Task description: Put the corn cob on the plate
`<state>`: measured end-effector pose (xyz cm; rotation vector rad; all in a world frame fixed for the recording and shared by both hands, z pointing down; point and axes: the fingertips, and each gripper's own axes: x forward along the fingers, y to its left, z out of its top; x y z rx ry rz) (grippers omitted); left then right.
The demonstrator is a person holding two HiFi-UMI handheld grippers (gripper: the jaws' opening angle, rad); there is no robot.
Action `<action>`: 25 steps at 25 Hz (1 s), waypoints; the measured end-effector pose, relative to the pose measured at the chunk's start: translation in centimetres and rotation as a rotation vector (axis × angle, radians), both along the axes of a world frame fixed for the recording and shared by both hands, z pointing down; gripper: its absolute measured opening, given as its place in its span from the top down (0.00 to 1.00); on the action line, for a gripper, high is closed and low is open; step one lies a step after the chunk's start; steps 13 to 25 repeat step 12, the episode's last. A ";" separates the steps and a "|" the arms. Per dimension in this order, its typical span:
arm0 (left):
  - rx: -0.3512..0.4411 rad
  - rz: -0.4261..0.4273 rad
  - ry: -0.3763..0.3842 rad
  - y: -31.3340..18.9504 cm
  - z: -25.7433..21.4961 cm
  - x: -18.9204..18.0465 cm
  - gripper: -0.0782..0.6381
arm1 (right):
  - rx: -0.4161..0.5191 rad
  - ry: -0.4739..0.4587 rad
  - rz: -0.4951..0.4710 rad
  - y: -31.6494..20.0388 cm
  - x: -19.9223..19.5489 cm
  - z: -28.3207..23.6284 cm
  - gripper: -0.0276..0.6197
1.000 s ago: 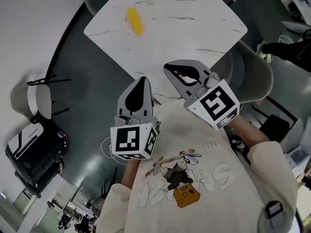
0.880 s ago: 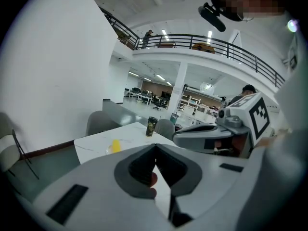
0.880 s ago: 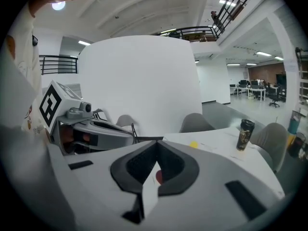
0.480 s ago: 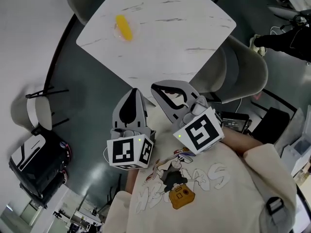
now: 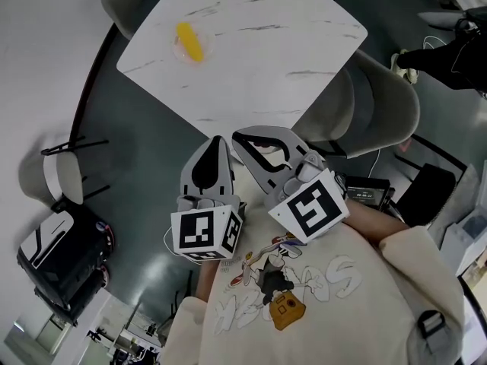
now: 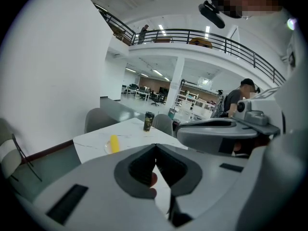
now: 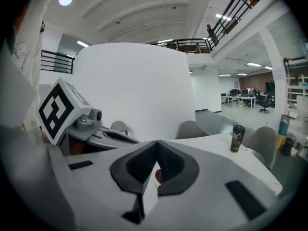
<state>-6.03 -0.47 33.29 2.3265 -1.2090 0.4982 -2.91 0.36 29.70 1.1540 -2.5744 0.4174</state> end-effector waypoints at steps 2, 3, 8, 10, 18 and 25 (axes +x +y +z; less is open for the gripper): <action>0.005 -0.003 -0.008 0.5 0.1 0.1 0.88 | -0.003 -0.009 -0.012 0.2 0.0 0.2 0.96; 0.005 -0.007 -0.007 0.7 0.2 0.1 0.88 | -0.002 -0.009 -0.021 0.4 -0.1 0.2 0.96; -0.004 -0.028 0.008 1.3 0.3 -0.7 0.88 | 0.010 -0.015 -0.017 0.9 -0.5 0.3 0.96; -0.008 -0.033 0.010 1.5 0.2 -1.2 0.88 | 0.004 -0.029 0.003 1.0 -0.7 0.4 0.96; -0.016 -0.037 0.013 1.8 0.3 -1.7 0.88 | -0.003 -0.046 0.024 1.0 -1.0 0.5 0.96; -0.016 -0.037 0.013 1.8 0.3 -1.7 0.88 | -0.003 -0.046 0.024 1.0 -1.0 0.5 0.96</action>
